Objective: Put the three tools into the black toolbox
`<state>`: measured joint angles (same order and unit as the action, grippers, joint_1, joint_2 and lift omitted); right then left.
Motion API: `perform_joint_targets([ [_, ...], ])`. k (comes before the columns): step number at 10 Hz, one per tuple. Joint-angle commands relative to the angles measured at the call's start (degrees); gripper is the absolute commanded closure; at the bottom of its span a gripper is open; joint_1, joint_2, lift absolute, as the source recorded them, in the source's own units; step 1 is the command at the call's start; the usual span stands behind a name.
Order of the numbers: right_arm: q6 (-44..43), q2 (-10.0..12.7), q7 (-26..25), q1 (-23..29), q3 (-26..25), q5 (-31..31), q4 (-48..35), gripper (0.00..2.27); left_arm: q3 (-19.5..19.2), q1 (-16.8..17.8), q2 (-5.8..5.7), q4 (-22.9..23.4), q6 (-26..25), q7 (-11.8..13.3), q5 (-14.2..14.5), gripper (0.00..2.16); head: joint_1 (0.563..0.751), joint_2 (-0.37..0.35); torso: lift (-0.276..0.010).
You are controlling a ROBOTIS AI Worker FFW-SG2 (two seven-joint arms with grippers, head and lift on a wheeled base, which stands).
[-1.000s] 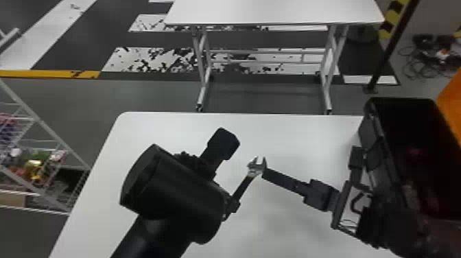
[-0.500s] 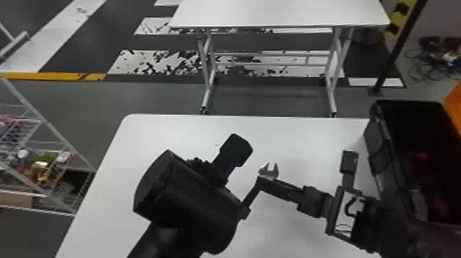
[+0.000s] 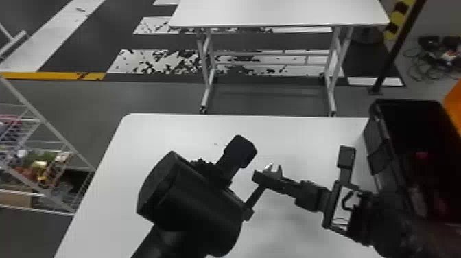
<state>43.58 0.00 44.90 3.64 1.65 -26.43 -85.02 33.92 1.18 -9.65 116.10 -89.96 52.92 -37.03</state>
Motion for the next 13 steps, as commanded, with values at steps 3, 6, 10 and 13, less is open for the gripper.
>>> perform_joint_targets([
  [3, -0.55, 0.05, -1.66, -0.57, 0.20, 0.59, 0.73, 2.10, -0.17, 0.66, 0.34, -0.18, -0.07, -0.10, 0.03, 2.14, 0.695, 0.105, -0.051],
  [6, -1.25, 0.05, -2.89, -0.57, 0.02, 0.33, 0.99, 2.24, -0.17, 1.19, 0.43, -0.61, -0.07, -0.45, 0.29, 2.14, 0.695, 0.098, -0.051],
  [10, -0.02, 0.05, -3.86, -0.66, -0.33, -0.46, 0.91, 2.24, -0.17, 1.28, 0.78, -1.14, -0.07, -1.42, 0.73, 1.72, 0.695, 0.095, -0.051],
  [13, 2.09, 0.05, -3.95, -0.39, -2.09, -0.73, 0.82, 2.24, -0.69, 1.37, 1.48, -0.61, -0.07, -0.45, 1.79, 0.01, 0.695, 0.080, -0.051],
])
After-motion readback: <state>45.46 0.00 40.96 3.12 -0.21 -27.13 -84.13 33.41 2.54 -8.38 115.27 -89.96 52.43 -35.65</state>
